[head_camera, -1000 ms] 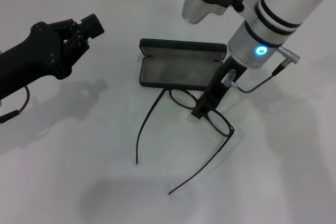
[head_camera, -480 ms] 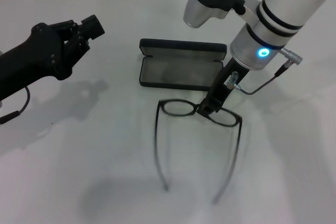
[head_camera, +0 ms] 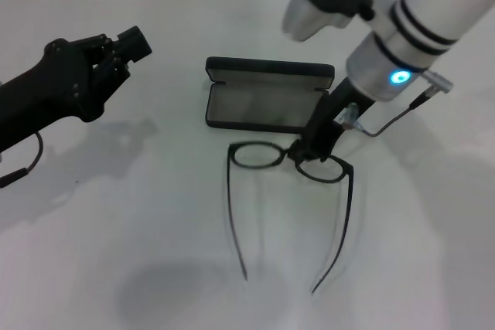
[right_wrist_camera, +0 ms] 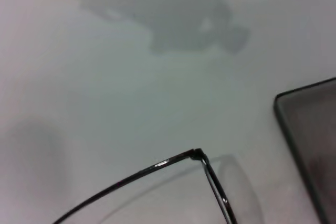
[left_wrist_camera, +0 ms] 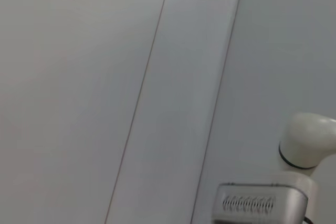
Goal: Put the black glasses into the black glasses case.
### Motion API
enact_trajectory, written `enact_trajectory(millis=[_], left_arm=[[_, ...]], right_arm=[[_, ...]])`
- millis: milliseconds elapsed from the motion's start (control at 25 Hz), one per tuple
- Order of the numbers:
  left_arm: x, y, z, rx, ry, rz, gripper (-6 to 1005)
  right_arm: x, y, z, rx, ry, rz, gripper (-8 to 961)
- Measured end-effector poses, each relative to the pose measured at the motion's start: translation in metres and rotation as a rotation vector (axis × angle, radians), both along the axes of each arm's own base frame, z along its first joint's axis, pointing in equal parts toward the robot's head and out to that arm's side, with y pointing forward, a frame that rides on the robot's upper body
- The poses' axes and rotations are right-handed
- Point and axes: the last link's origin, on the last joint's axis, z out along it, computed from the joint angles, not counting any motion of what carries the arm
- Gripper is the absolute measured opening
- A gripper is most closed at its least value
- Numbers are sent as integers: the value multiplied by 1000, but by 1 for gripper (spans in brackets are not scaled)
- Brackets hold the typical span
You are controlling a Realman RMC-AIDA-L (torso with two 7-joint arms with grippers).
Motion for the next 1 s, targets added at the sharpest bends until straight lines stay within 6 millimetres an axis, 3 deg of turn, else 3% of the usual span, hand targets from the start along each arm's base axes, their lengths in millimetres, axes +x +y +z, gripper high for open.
enact_trajectory(millis=[200,320,480,720,1000], left_arm=[[4,-2,3,5,-21,-27,47],[9,-7,8,24,-60,-77,46],[22,-15,15,47,-139,-172,46],[48,-14,8,-8,-198,-317,44],[75,-4,-17,-144,-215,-424,43]], right_arm=[[11,0,47,49,211,-1,44],[29,-11,84,68,386,-6,41],[51,-28,111,80,566,-9,39],[75,-52,118,110,794,33,38],[81,-55,117,167,988,61,39]])
